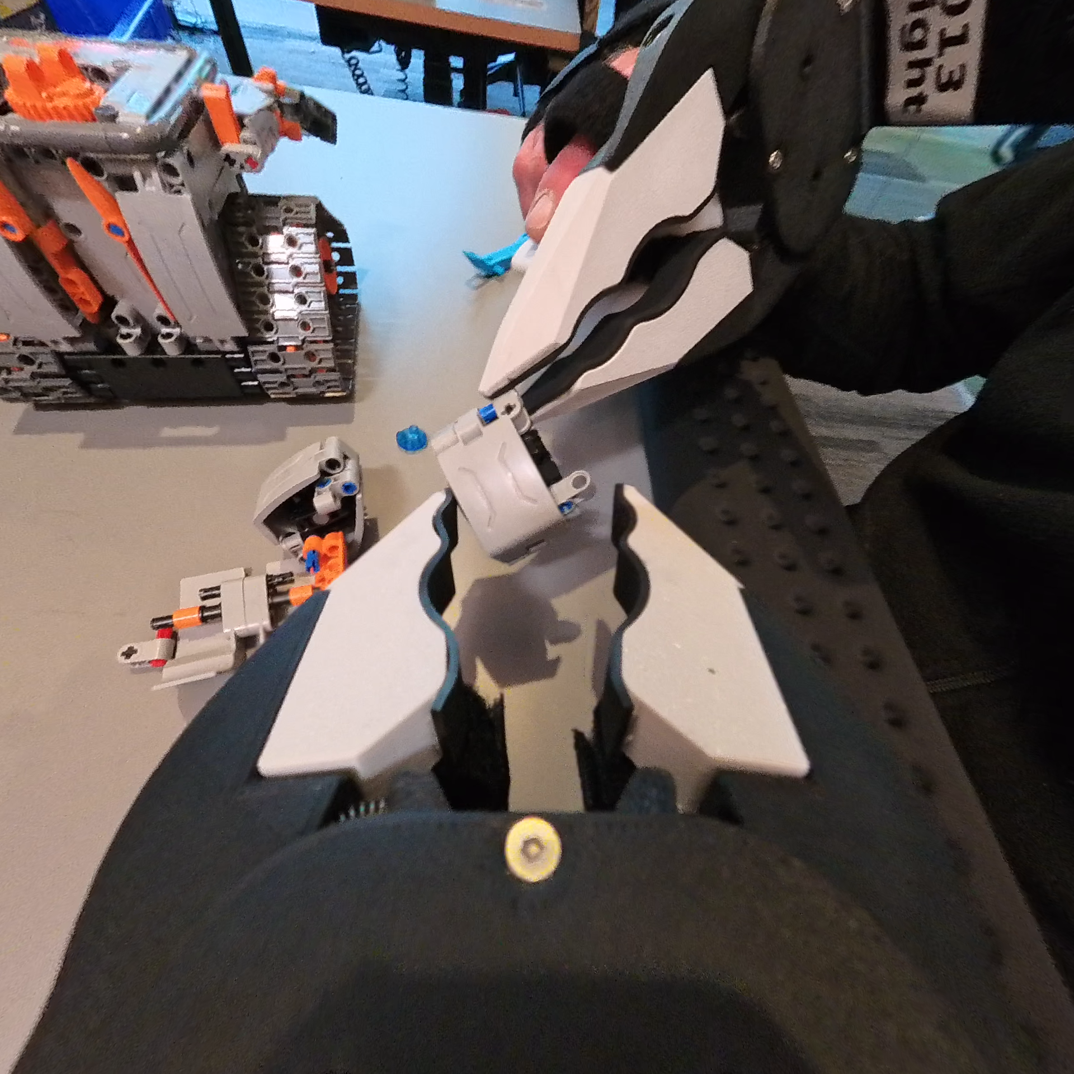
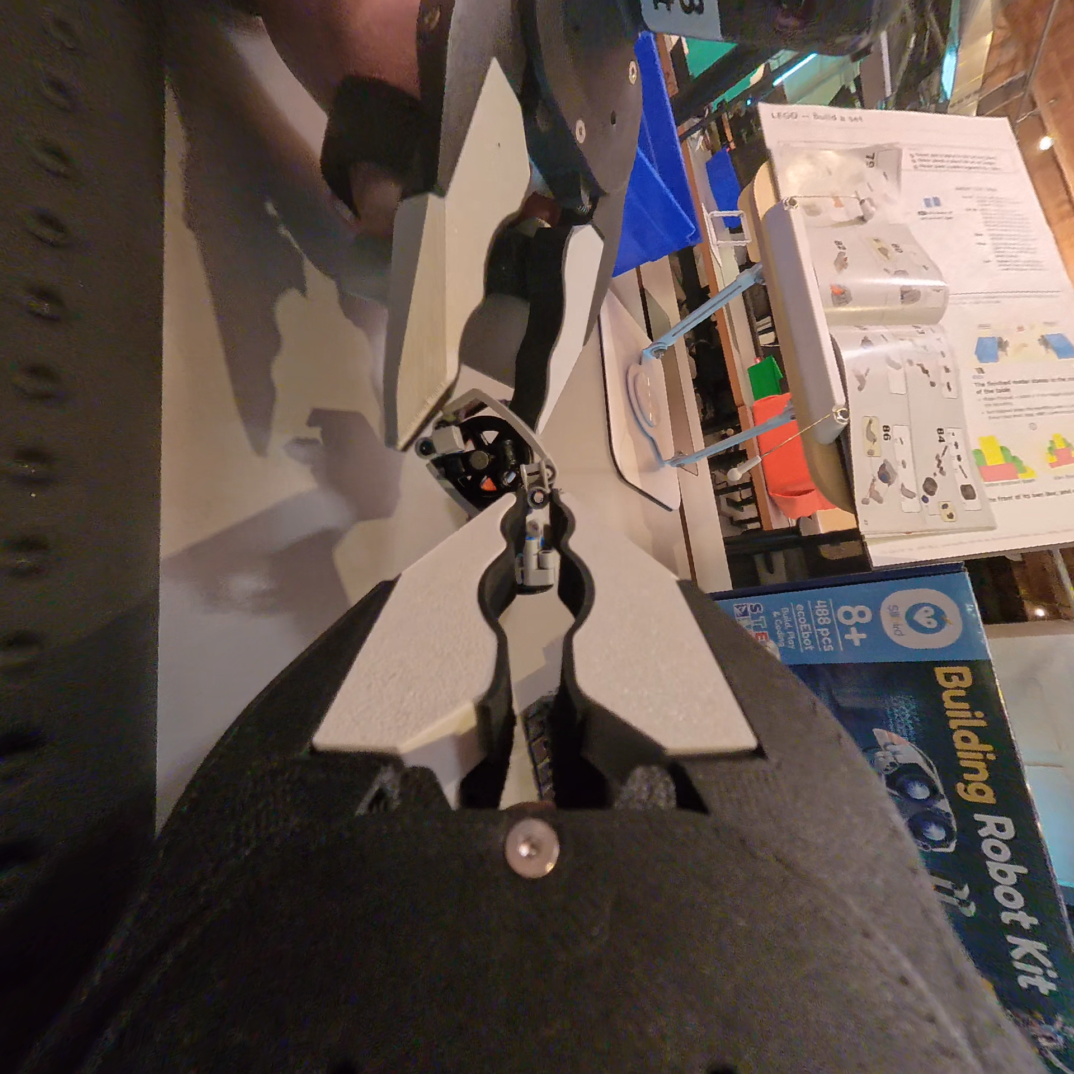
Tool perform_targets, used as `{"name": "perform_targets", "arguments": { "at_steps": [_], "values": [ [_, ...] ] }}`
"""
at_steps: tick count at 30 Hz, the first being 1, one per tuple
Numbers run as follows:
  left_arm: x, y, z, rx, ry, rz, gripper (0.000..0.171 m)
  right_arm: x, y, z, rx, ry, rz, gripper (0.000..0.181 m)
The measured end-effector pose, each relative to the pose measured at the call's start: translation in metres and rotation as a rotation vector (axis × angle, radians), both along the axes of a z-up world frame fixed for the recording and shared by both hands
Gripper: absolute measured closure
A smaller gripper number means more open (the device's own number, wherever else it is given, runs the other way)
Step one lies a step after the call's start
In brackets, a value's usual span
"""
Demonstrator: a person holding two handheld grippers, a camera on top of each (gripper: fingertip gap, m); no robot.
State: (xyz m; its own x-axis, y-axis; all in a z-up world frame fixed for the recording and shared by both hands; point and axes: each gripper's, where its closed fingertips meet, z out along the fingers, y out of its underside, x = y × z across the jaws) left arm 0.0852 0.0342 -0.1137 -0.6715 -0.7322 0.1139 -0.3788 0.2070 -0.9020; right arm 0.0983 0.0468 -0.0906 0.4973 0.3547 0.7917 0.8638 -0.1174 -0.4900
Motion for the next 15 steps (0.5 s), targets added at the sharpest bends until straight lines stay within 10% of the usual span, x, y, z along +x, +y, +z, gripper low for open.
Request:
{"name": "perform_targets", "arguments": {
  "at_steps": [15],
  "values": [
    [-0.003,0.006,0.019,-0.102,-0.044,-0.007,0.139,-0.008,-0.003,0.008,0.067,-0.1,0.02,0.177]
  ]
}}
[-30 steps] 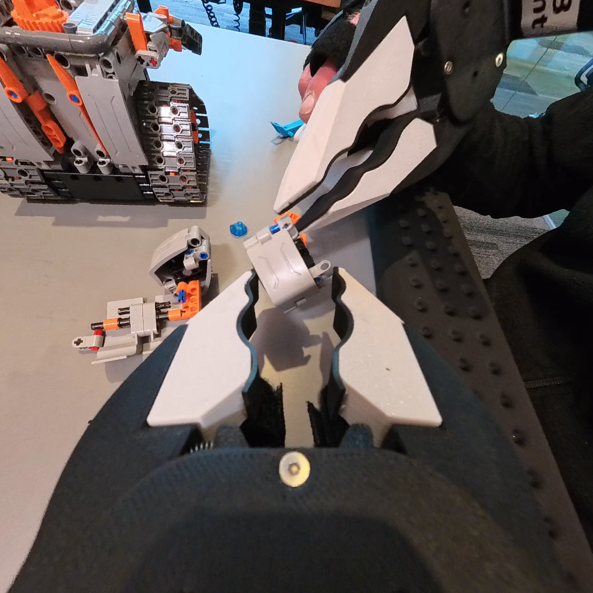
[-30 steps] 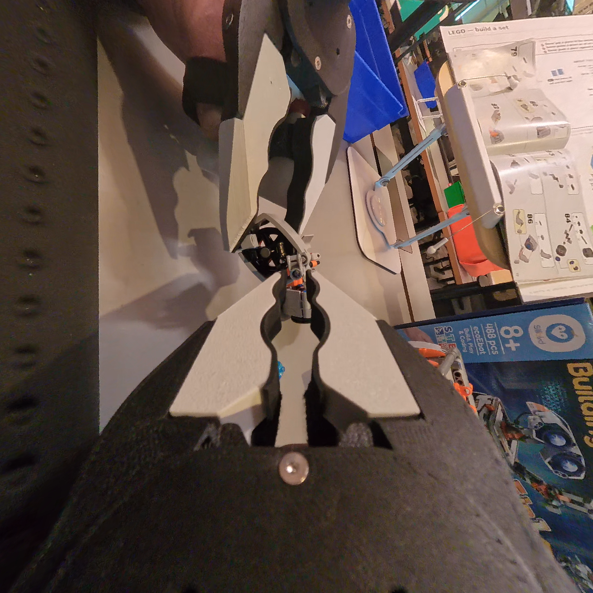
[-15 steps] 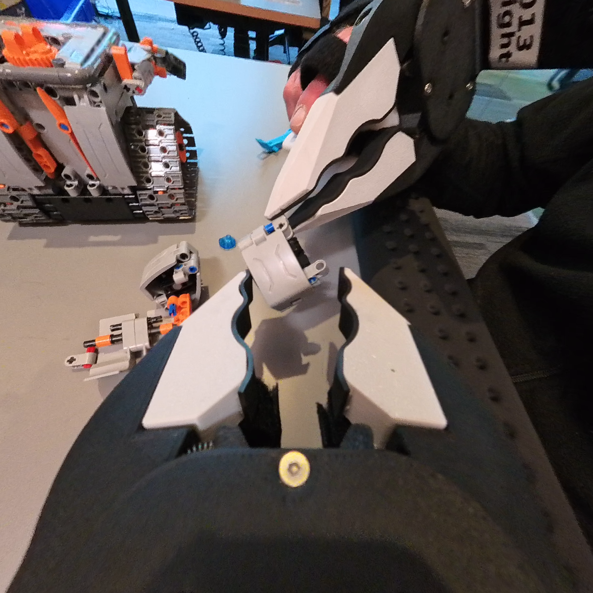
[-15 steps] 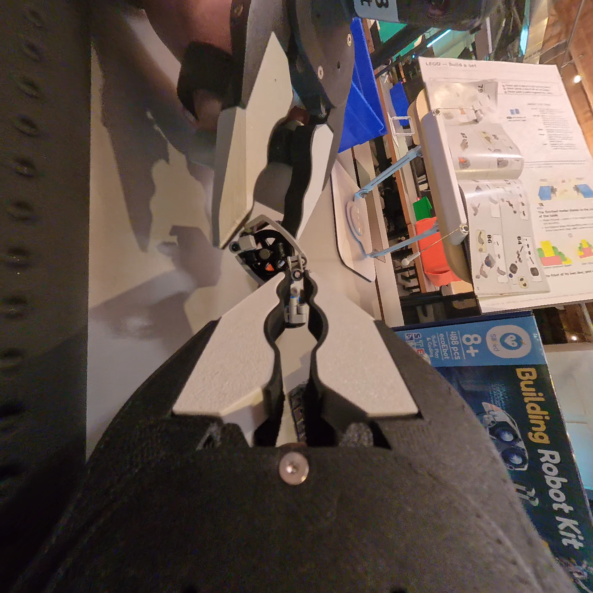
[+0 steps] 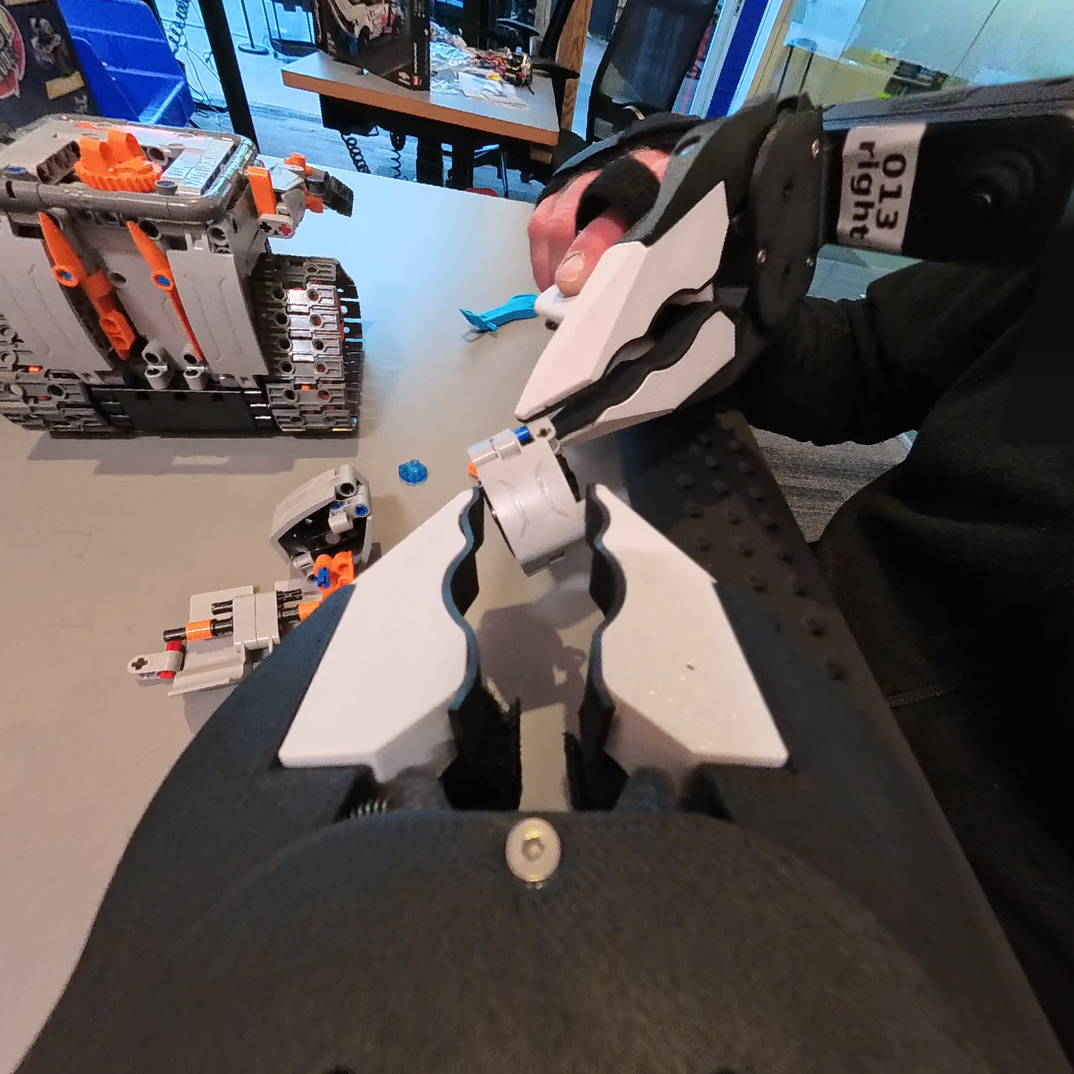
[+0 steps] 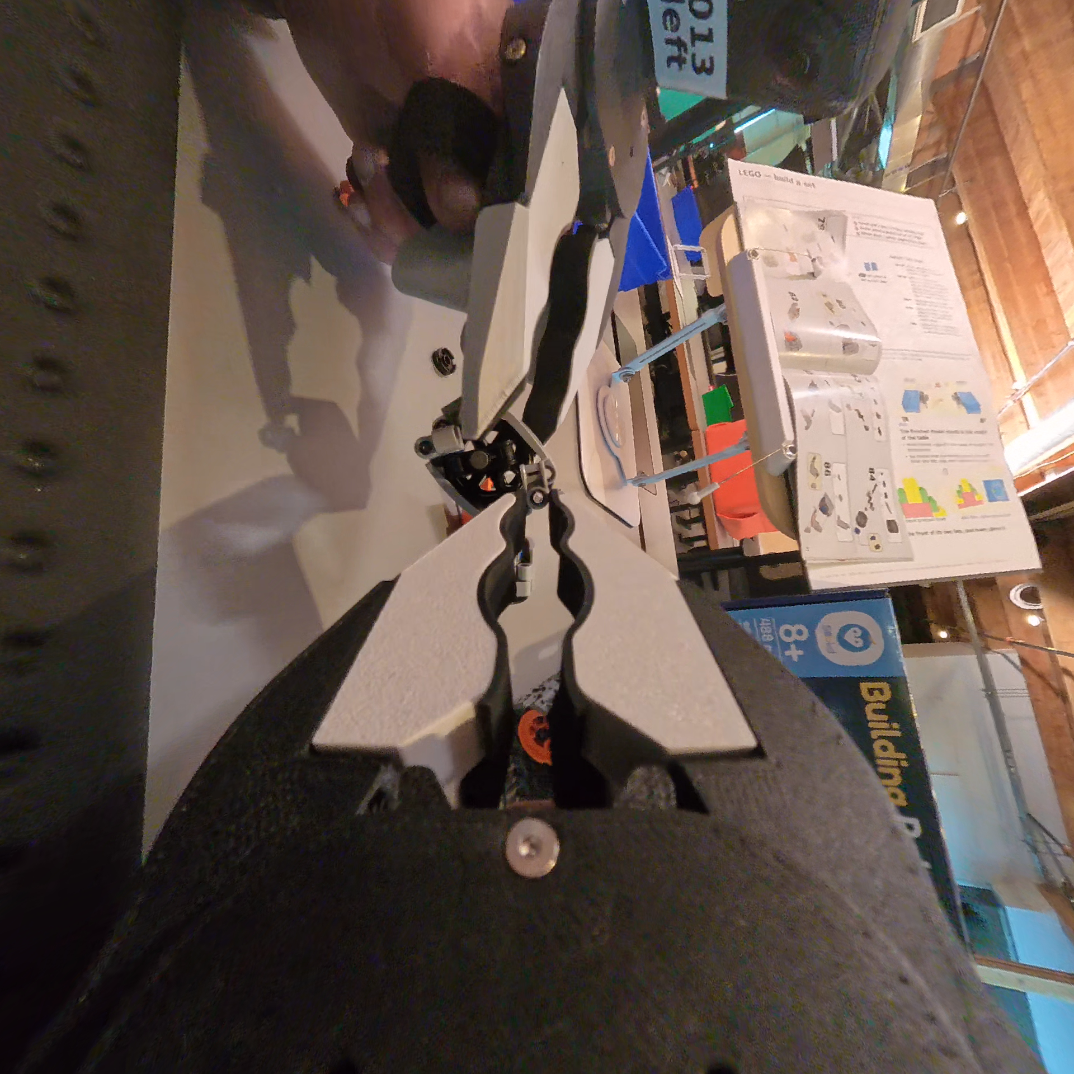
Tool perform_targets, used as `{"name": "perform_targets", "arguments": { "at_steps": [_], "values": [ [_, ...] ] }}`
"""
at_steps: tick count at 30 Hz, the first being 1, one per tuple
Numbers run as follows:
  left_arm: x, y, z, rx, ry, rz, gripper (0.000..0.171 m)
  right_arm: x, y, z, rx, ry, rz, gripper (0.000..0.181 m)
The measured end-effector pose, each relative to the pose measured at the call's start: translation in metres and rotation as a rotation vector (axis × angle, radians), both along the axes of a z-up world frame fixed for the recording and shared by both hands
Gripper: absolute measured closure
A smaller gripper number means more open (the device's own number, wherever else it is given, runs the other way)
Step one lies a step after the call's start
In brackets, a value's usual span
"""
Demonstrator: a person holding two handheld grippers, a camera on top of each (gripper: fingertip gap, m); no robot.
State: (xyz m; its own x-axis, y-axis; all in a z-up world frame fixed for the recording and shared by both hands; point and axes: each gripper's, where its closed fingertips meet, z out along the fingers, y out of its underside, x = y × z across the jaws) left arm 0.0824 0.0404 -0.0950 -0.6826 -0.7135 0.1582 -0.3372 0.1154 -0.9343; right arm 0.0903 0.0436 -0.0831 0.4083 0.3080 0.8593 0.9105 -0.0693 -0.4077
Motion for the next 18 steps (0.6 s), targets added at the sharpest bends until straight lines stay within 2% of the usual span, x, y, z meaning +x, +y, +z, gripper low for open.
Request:
{"name": "perform_targets", "arguments": {
  "at_steps": [13,18],
  "values": [
    [0.0041,0.0057,0.0036,0.129,-0.075,0.091,0.144,0.0006,0.0023,0.005,0.06,-0.099,-0.053,0.177],
    [0.0046,0.0066,0.005,0.127,-0.072,0.103,0.144,0.0007,0.0032,0.007,0.071,-0.103,-0.073,0.177]
  ]
}}
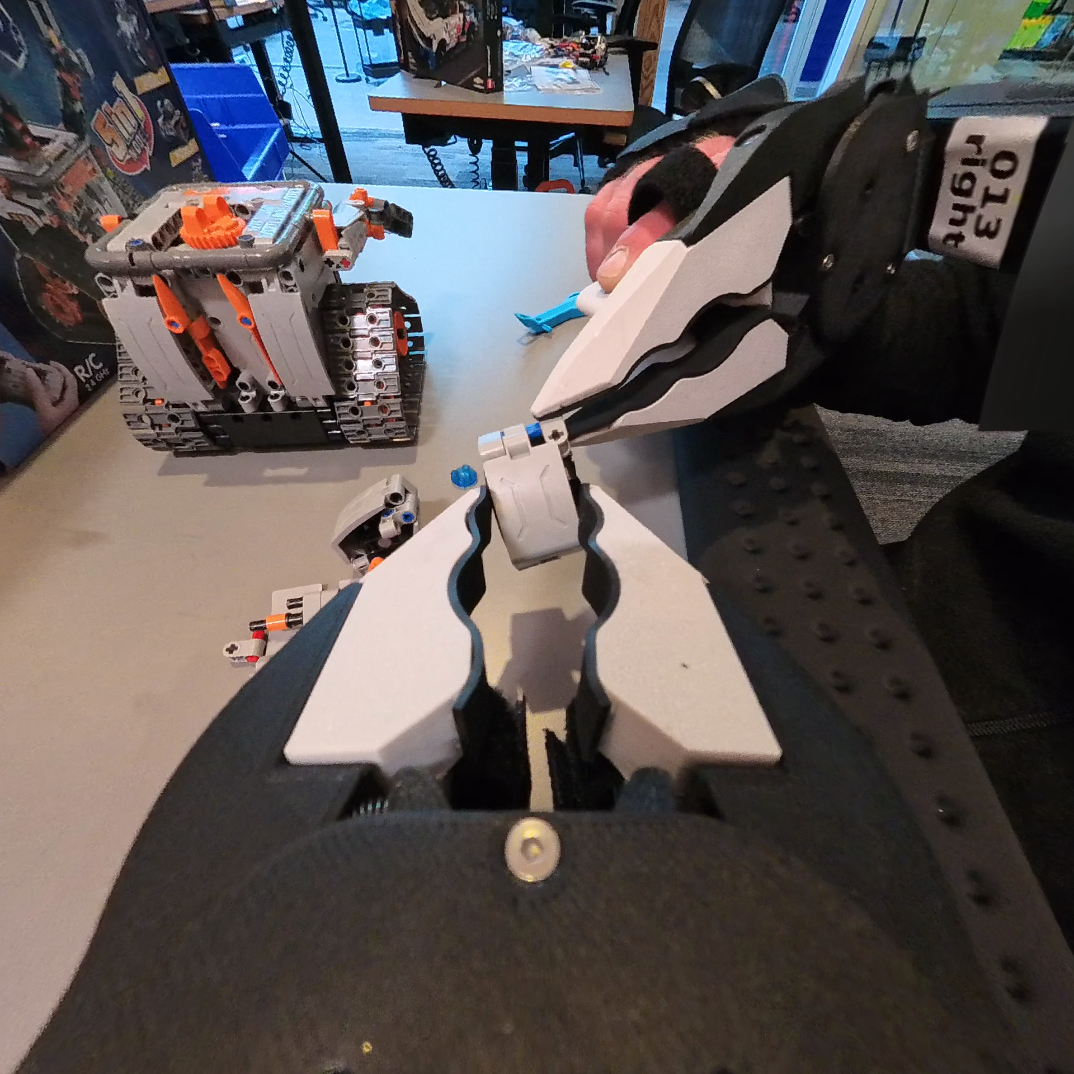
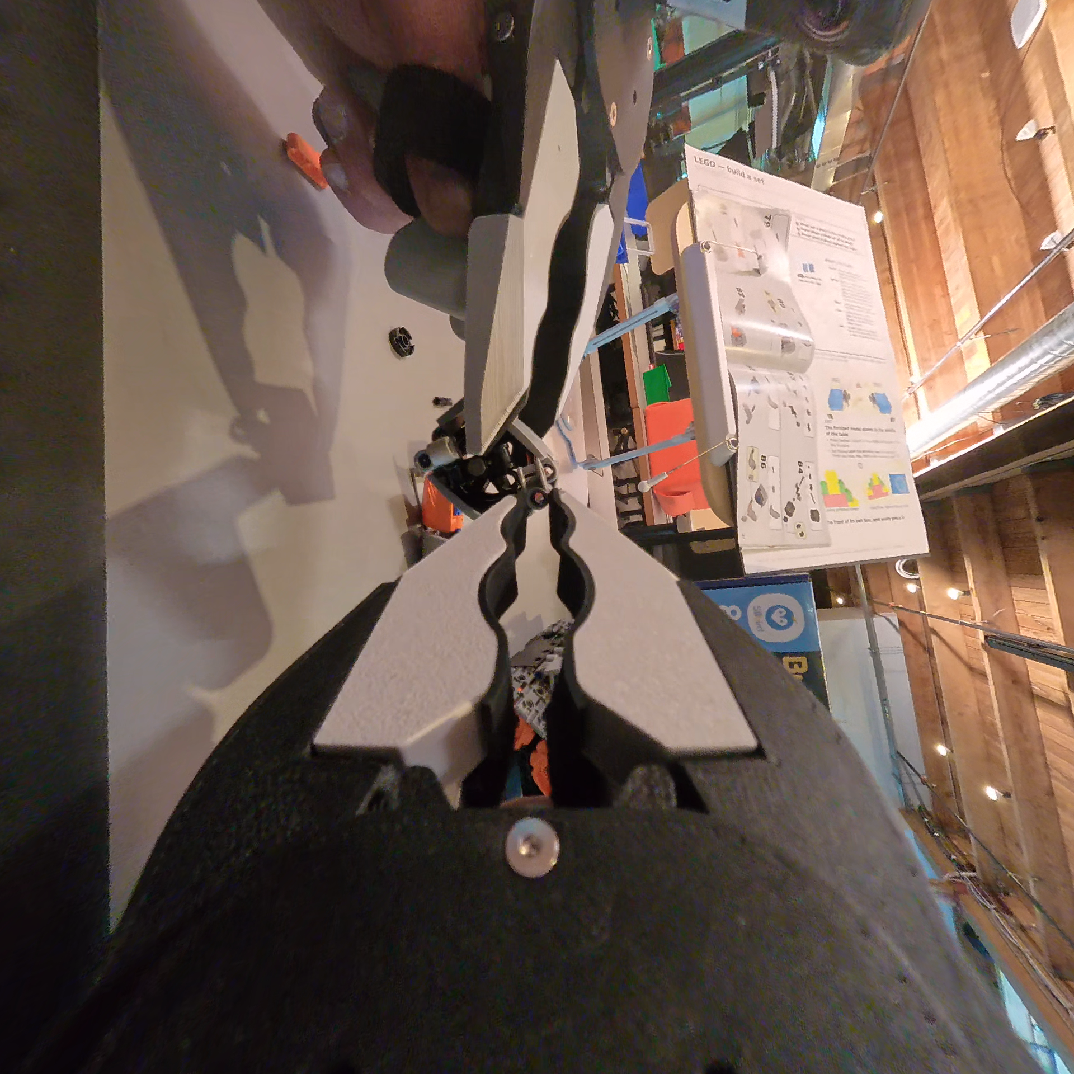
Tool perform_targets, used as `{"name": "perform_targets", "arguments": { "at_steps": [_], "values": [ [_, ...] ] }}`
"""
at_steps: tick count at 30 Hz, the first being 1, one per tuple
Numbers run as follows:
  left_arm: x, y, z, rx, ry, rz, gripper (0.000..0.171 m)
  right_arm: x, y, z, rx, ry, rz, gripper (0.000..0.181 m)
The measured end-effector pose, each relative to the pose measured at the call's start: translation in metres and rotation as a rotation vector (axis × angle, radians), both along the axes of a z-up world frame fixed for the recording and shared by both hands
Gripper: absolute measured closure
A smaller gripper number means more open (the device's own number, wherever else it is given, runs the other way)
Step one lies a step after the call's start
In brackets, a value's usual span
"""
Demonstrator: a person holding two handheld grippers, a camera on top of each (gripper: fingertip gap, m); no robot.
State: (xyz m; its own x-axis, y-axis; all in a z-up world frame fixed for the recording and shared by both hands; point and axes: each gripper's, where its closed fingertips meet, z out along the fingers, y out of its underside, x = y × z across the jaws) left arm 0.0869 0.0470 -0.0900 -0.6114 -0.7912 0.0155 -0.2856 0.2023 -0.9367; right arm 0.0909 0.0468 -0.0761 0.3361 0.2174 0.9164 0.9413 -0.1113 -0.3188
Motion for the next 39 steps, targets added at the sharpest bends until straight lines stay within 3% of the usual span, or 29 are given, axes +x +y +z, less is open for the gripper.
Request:
{"name": "perform_targets", "arguments": {
  "at_steps": [14,27,39],
  "values": [
    [0.0009,0.0009,-0.0007,-0.005,0.007,0.007,0.144,0.001,0.0006,0.0,-0.008,0.037,0.001,0.177],
    [0.0028,0.0019,-0.001,0.013,0.002,0.025,0.144,0.0044,0.0024,-0.0021,-0.057,0.208,0.023,0.176],
    [0.0032,-0.0001,-0.0069,-0.136,0.103,-0.011,0.143,0.006,0.003,-0.0062,-0.07,0.191,0.026,0.177]
  ]
}}
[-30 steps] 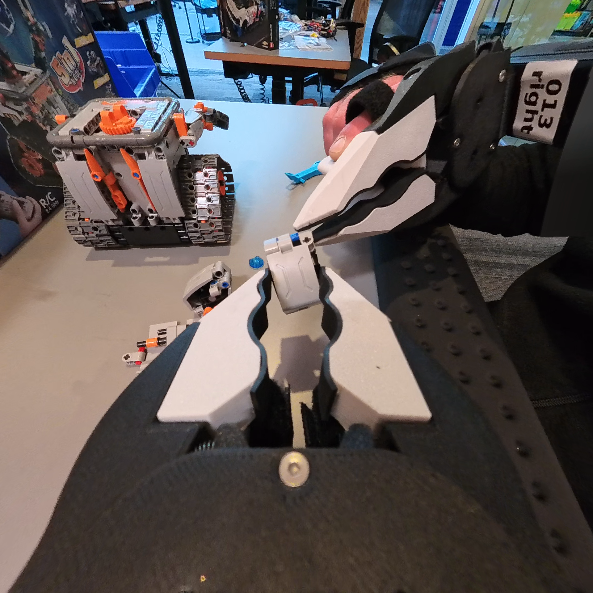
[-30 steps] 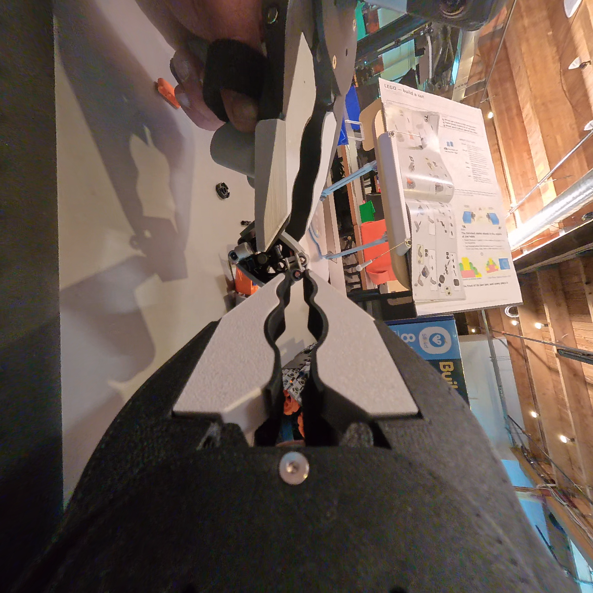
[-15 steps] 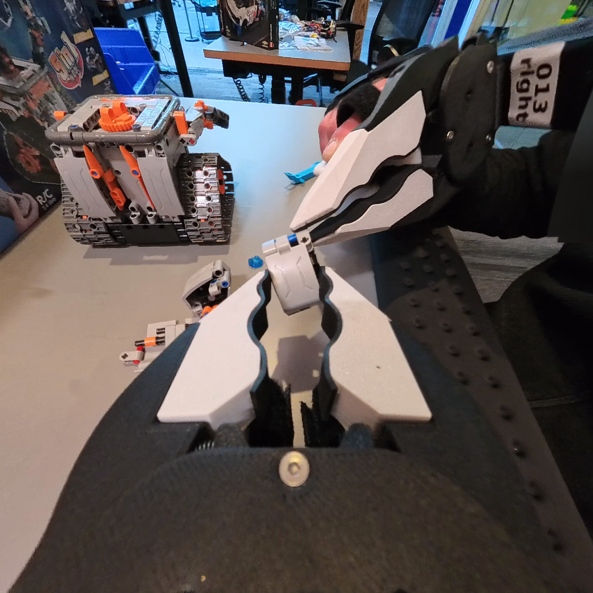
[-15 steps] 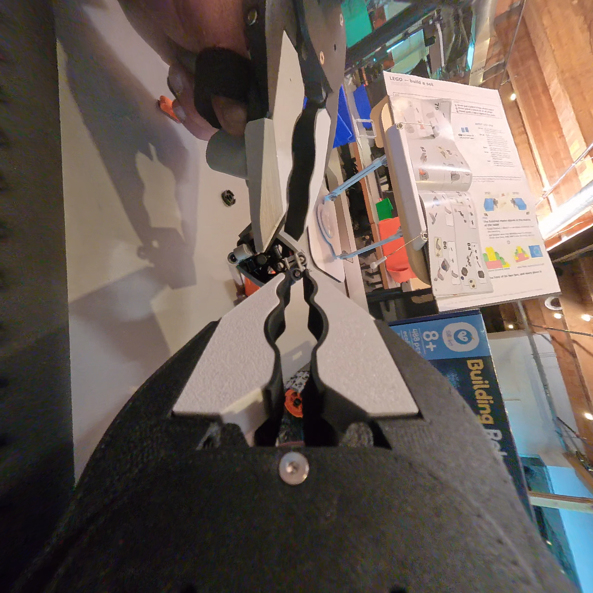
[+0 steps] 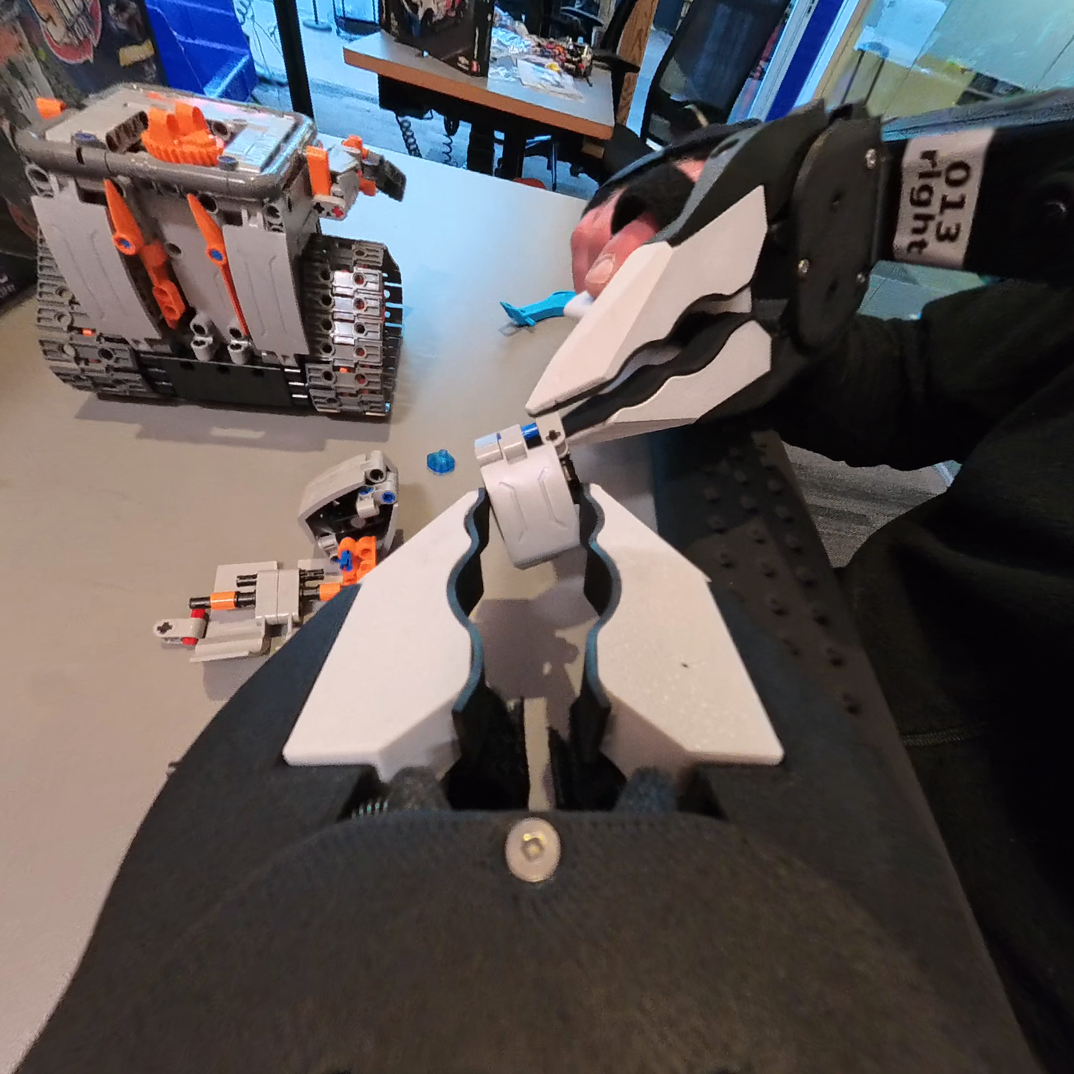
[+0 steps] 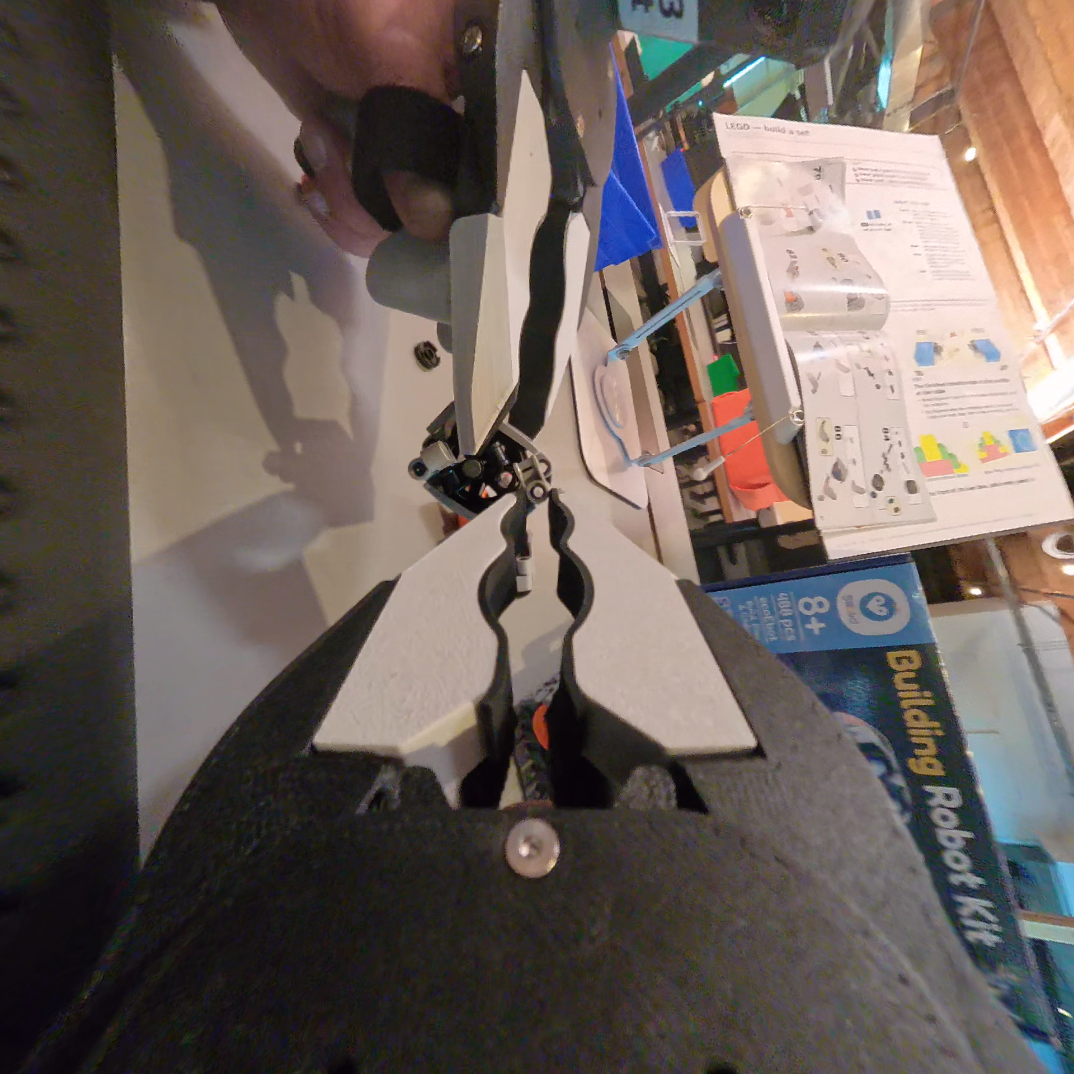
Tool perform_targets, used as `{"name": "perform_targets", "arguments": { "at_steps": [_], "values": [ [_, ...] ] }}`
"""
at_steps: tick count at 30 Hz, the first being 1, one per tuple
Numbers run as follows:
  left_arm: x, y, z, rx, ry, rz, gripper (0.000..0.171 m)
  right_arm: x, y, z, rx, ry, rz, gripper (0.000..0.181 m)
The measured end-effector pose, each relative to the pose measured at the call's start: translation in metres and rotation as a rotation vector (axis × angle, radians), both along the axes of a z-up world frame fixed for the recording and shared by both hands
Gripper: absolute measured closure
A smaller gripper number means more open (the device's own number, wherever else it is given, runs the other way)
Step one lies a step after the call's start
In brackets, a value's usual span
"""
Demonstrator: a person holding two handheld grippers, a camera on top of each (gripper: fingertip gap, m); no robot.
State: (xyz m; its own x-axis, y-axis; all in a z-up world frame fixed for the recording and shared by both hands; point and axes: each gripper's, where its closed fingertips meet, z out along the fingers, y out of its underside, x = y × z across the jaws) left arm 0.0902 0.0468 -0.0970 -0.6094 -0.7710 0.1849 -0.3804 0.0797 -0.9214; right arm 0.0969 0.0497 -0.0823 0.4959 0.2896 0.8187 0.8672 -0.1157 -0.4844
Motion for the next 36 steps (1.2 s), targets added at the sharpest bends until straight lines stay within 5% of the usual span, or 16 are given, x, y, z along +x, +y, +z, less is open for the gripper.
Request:
{"name": "perform_targets", "arguments": {
  "at_steps": [6,15,36],
  "values": [
    [-0.009,-0.012,0.022,-0.014,-0.115,-0.073,0.125,0.003,-0.005,0.019,0.02,0.274,0.08,0.178],
    [-0.012,-0.013,0.031,-0.012,-0.159,-0.061,0.135,0.003,-0.006,0.026,-0.022,0.527,0.162,0.178],
    [-0.012,-0.013,0.032,-0.03,-0.162,-0.064,0.142,0.005,-0.004,0.021,-0.114,0.724,0.177,0.178]
  ]
}}
